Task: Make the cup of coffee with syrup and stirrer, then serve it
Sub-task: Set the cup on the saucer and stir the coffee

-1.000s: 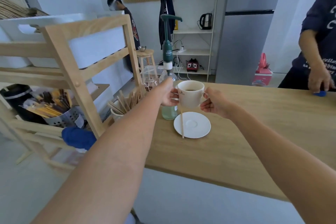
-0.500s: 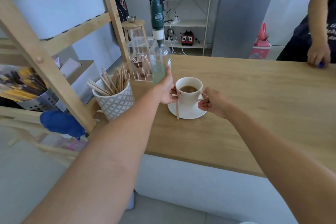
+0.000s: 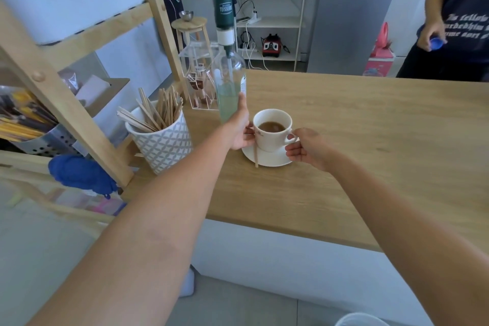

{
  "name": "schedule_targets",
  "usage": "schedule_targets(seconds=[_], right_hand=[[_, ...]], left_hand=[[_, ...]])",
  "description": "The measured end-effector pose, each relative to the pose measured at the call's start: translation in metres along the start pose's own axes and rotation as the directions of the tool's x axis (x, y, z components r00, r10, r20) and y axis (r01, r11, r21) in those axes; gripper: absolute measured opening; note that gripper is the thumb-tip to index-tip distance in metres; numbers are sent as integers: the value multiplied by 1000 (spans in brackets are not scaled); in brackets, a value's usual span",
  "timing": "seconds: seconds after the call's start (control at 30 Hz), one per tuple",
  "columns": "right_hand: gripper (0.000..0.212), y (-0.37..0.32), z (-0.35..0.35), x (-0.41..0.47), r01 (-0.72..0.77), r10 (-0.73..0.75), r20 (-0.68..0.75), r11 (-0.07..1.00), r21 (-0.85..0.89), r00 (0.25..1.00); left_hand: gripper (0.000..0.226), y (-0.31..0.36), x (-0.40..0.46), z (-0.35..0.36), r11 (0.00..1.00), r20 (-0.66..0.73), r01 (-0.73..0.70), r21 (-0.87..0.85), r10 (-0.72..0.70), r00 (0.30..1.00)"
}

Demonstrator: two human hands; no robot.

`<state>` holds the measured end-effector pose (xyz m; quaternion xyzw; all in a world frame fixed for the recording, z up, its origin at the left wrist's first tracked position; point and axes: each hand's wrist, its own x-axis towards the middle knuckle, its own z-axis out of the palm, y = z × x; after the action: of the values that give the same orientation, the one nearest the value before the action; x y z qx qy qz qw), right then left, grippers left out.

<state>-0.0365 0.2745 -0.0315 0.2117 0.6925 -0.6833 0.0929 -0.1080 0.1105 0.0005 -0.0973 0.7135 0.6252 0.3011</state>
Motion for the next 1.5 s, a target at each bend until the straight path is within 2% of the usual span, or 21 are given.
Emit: schedule_targets(seconds=[0.07,0.1,0.17,0.2,0.27,0.33,0.4,0.47,0.53,0.67,0.83,0.93,1.0,1.1,1.17,1.27,1.37,1.43,1.5], right_hand=[[25,1,1,-3,62,-70,-63,991,-120,996],[30,4,2,-5,117,-153,-128,961,-251,980],[35,13,6,-12,261,-442,-204,779,-570,873],[34,19,10,-17,333,-581,-177,660,-673,794],[31,30,20,-28,416,-711,-71,485,-769,699],[31,38,31,-32,427,-716,63,340,-838,695],[33,43,38,-30,436,-678,197,201,-877,709],[37,46,42,-27,441,-642,260,135,-887,721],[41,49,46,-23,453,-635,292,102,-886,715],[44,48,50,-19,469,-627,328,67,-881,707],[32,46,52,-19,501,-654,358,37,-865,666],[26,42,52,-23,556,-690,385,30,-830,613],[19,38,53,-28,606,-760,377,27,-795,529],[7,26,55,-37,639,-876,281,40,-768,392],[9,13,55,-43,653,-929,161,103,-751,332],[14,-14,49,-53,706,-935,-112,329,-626,337],[17,-41,36,-62,720,-912,-287,408,-562,292],[19,-56,25,-61,698,-892,-336,447,-560,302],[20,-66,14,-57,628,-884,-301,466,-623,357]], left_hand=[[102,-5,2,-3,986,-66,-71,151,81,994],[94,-9,4,-7,955,-112,-129,267,164,980],[69,-23,7,-16,826,-176,-268,496,398,900],[64,-33,7,-21,748,-182,-312,586,497,849],[62,-53,7,-31,629,-198,-309,714,604,772],[61,-73,9,-39,520,-206,-208,828,628,751],[62,-89,9,-43,426,-180,-93,900,558,810],[62,-102,6,-43,364,-149,-46,930,488,860],[61,-111,4,-41,332,-138,-33,943,479,867],[62,-119,2,-37,300,-155,14,954,451,879],[63,-118,1,-35,295,-158,28,955,428,890],[63,-117,0,-35,292,-153,26,956,424,893],[63,-117,0,-35,286,-149,26,958,418,896],[63,-117,0,-36,291,-143,20,956,406,903],[63,-116,0,-37,296,-131,5,955,407,904],[64,-115,-2,-36,292,-131,7,956,407,904],[64,-114,-4,-36,285,-135,16,958,404,905],[64,-114,-5,-36,285,-136,18,958,398,907],[64,-113,-6,-35,283,-135,19,959,395,909]])
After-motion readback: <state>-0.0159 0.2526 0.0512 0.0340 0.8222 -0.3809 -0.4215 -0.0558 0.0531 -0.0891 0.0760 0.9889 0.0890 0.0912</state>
